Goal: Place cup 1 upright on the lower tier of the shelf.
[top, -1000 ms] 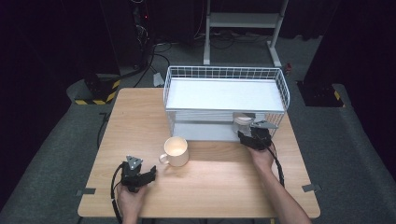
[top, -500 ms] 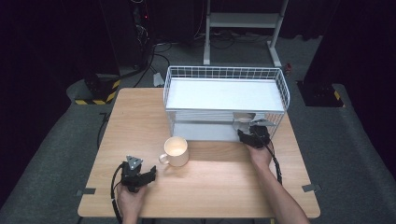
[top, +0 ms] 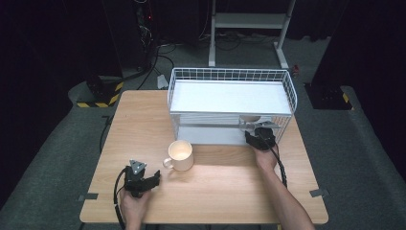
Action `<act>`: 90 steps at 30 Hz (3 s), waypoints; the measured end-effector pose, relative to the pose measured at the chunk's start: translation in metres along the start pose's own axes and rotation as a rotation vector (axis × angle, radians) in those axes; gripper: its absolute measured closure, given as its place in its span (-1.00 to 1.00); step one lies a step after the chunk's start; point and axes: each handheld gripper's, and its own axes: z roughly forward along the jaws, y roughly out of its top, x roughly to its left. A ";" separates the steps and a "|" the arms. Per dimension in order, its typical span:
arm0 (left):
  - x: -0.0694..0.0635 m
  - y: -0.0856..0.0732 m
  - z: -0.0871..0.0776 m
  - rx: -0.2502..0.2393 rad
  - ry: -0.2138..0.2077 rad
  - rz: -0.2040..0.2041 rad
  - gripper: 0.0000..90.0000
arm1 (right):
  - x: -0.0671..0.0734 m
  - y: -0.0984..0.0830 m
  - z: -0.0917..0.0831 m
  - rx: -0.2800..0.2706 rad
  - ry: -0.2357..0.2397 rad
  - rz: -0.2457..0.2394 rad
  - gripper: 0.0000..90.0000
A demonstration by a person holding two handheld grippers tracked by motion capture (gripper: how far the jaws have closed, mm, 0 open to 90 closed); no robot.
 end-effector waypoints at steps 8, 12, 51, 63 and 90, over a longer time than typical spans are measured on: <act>0.000 0.000 0.000 0.001 0.000 0.000 -0.46 | -0.003 -0.001 0.002 0.007 -0.005 -0.001 0.16; 0.000 0.000 0.000 0.001 -0.001 0.000 -0.46 | -0.003 -0.002 0.002 0.009 -0.012 -0.010 0.13; 0.000 0.000 0.000 0.001 -0.001 0.001 -0.46 | -0.004 -0.001 -0.041 -0.062 0.109 -0.020 -0.13; 0.000 0.000 0.000 0.001 -0.001 0.001 -0.46 | -0.004 -0.001 -0.059 -0.095 0.147 -0.024 -0.18; 0.000 0.000 0.000 0.000 0.000 0.000 -0.46 | -0.007 -0.009 -0.088 -0.157 0.202 -0.014 -0.25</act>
